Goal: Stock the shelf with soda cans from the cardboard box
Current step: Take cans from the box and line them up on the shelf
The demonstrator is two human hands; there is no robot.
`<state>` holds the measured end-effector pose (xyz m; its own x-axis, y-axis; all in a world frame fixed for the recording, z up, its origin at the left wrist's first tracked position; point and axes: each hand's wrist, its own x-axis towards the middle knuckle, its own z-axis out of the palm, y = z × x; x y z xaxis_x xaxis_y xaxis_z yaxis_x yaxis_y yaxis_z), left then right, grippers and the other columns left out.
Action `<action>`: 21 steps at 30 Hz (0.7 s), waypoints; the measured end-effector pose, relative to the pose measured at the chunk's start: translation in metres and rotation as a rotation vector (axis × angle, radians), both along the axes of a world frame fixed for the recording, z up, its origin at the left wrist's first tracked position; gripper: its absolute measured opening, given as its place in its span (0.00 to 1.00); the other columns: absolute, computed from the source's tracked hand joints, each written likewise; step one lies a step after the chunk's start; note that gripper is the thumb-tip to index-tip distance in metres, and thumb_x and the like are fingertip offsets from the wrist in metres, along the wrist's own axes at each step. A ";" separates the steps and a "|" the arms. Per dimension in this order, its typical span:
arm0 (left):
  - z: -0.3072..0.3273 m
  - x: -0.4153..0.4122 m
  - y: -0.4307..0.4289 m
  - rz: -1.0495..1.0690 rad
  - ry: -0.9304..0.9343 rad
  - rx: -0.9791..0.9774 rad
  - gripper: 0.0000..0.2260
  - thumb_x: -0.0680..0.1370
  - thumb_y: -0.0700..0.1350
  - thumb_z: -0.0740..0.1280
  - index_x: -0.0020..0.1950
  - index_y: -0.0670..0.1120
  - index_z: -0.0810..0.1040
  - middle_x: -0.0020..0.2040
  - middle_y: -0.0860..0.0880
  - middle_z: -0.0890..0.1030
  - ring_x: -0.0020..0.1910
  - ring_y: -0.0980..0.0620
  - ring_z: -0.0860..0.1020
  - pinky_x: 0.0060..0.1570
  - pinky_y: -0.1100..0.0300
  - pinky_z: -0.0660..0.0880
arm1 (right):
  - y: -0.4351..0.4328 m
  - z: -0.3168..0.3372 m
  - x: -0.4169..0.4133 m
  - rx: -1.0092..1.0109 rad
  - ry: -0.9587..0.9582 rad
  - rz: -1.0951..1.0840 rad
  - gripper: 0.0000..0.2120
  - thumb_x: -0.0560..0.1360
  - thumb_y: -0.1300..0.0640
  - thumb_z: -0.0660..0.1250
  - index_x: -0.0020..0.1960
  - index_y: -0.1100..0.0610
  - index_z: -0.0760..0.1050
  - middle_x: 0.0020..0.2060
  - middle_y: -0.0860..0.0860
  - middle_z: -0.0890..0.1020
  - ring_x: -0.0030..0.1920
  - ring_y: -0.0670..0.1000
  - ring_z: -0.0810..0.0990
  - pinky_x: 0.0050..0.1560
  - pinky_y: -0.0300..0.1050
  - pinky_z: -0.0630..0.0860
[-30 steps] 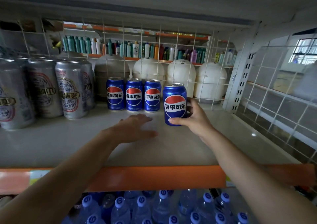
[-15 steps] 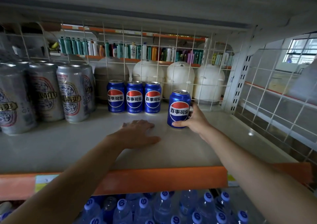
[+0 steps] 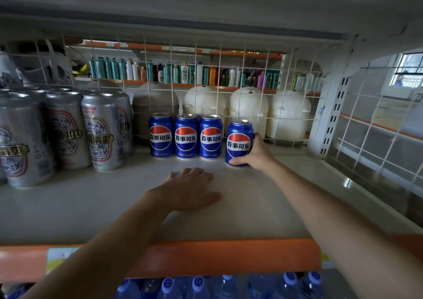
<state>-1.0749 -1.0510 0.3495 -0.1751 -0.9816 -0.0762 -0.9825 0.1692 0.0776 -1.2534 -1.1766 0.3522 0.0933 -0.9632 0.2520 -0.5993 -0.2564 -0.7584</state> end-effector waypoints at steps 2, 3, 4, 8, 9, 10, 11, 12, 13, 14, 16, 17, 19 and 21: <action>0.000 -0.001 -0.001 0.003 -0.007 0.002 0.29 0.77 0.64 0.52 0.76 0.54 0.54 0.77 0.51 0.54 0.75 0.48 0.53 0.72 0.46 0.53 | -0.006 0.001 0.001 0.011 0.013 0.012 0.44 0.53 0.55 0.83 0.62 0.56 0.65 0.59 0.52 0.77 0.59 0.55 0.76 0.61 0.55 0.74; 0.000 -0.002 -0.001 0.005 -0.013 0.000 0.29 0.77 0.64 0.52 0.76 0.54 0.54 0.77 0.51 0.54 0.75 0.47 0.54 0.71 0.46 0.53 | -0.009 0.002 0.002 0.010 0.021 0.015 0.43 0.54 0.55 0.83 0.63 0.56 0.65 0.59 0.52 0.77 0.59 0.55 0.76 0.61 0.54 0.73; 0.000 -0.002 -0.002 0.006 -0.018 -0.001 0.29 0.77 0.64 0.53 0.76 0.54 0.54 0.77 0.50 0.54 0.75 0.47 0.54 0.71 0.45 0.54 | -0.010 0.003 0.003 0.010 0.030 0.018 0.43 0.54 0.55 0.83 0.64 0.56 0.65 0.60 0.52 0.77 0.59 0.54 0.76 0.61 0.52 0.73; 0.001 -0.002 -0.002 0.006 -0.014 -0.002 0.29 0.77 0.64 0.53 0.75 0.54 0.54 0.76 0.51 0.55 0.74 0.47 0.55 0.71 0.45 0.55 | -0.015 0.006 0.008 0.012 0.060 0.030 0.43 0.56 0.56 0.82 0.65 0.56 0.65 0.61 0.53 0.77 0.60 0.55 0.76 0.61 0.52 0.73; 0.002 -0.002 -0.002 0.005 -0.014 0.000 0.29 0.77 0.64 0.53 0.75 0.54 0.54 0.76 0.51 0.55 0.75 0.48 0.55 0.71 0.45 0.55 | -0.016 0.006 0.009 0.013 0.068 0.028 0.43 0.56 0.56 0.82 0.65 0.56 0.65 0.61 0.53 0.77 0.60 0.55 0.75 0.61 0.52 0.72; 0.002 -0.002 -0.001 0.004 -0.013 0.003 0.29 0.78 0.63 0.53 0.75 0.54 0.54 0.76 0.51 0.55 0.75 0.48 0.55 0.71 0.45 0.55 | -0.017 0.007 0.010 0.011 0.072 0.021 0.42 0.57 0.56 0.82 0.65 0.57 0.65 0.61 0.53 0.76 0.61 0.56 0.75 0.62 0.53 0.72; 0.002 -0.003 0.000 0.004 -0.011 0.003 0.29 0.78 0.63 0.53 0.75 0.54 0.54 0.76 0.51 0.55 0.75 0.48 0.55 0.71 0.45 0.55 | -0.017 0.007 0.011 0.006 0.075 0.012 0.42 0.57 0.56 0.82 0.65 0.57 0.64 0.62 0.54 0.76 0.61 0.56 0.75 0.62 0.53 0.72; 0.003 -0.003 0.000 0.006 -0.007 0.003 0.29 0.78 0.63 0.53 0.75 0.54 0.54 0.76 0.51 0.55 0.75 0.48 0.55 0.71 0.46 0.54 | -0.018 0.007 0.011 0.002 0.078 0.001 0.42 0.57 0.56 0.82 0.66 0.57 0.64 0.62 0.54 0.76 0.61 0.56 0.75 0.62 0.53 0.72; 0.003 -0.003 0.001 0.008 -0.005 0.005 0.29 0.78 0.63 0.53 0.75 0.54 0.54 0.76 0.51 0.55 0.75 0.48 0.54 0.72 0.46 0.54 | -0.018 0.007 0.012 0.000 0.081 -0.006 0.42 0.58 0.56 0.82 0.66 0.57 0.64 0.63 0.54 0.76 0.62 0.56 0.74 0.62 0.53 0.72; 0.004 -0.003 0.001 0.009 -0.005 0.006 0.28 0.78 0.63 0.53 0.75 0.54 0.54 0.77 0.51 0.54 0.75 0.48 0.54 0.72 0.46 0.54 | -0.018 0.007 0.012 0.001 0.083 -0.007 0.42 0.58 0.56 0.82 0.66 0.57 0.64 0.63 0.54 0.75 0.62 0.56 0.74 0.62 0.52 0.72; 0.004 -0.003 0.002 0.009 -0.011 0.011 0.28 0.78 0.63 0.53 0.75 0.54 0.54 0.77 0.51 0.54 0.75 0.48 0.54 0.72 0.46 0.54 | -0.021 0.007 0.011 0.005 0.076 0.012 0.42 0.58 0.56 0.82 0.66 0.57 0.64 0.63 0.54 0.76 0.61 0.56 0.74 0.62 0.52 0.71; 0.004 -0.004 0.002 0.010 -0.014 0.011 0.28 0.78 0.63 0.53 0.75 0.54 0.54 0.77 0.51 0.54 0.75 0.48 0.54 0.72 0.46 0.54 | -0.022 0.007 0.011 0.007 0.066 0.022 0.42 0.58 0.56 0.82 0.66 0.57 0.65 0.62 0.54 0.76 0.61 0.56 0.75 0.61 0.52 0.72; 0.005 -0.005 0.002 0.014 -0.013 0.007 0.28 0.78 0.63 0.53 0.75 0.54 0.54 0.76 0.52 0.55 0.75 0.48 0.54 0.72 0.46 0.54 | -0.023 0.007 0.009 0.013 0.034 0.035 0.42 0.58 0.57 0.82 0.66 0.57 0.65 0.62 0.53 0.76 0.61 0.56 0.75 0.61 0.51 0.72; 0.006 -0.006 0.002 0.018 -0.008 0.008 0.28 0.78 0.63 0.53 0.75 0.54 0.54 0.76 0.51 0.55 0.75 0.48 0.54 0.72 0.46 0.54 | -0.024 0.005 0.008 0.028 -0.022 0.049 0.41 0.58 0.60 0.81 0.66 0.57 0.66 0.62 0.53 0.76 0.61 0.55 0.75 0.60 0.50 0.72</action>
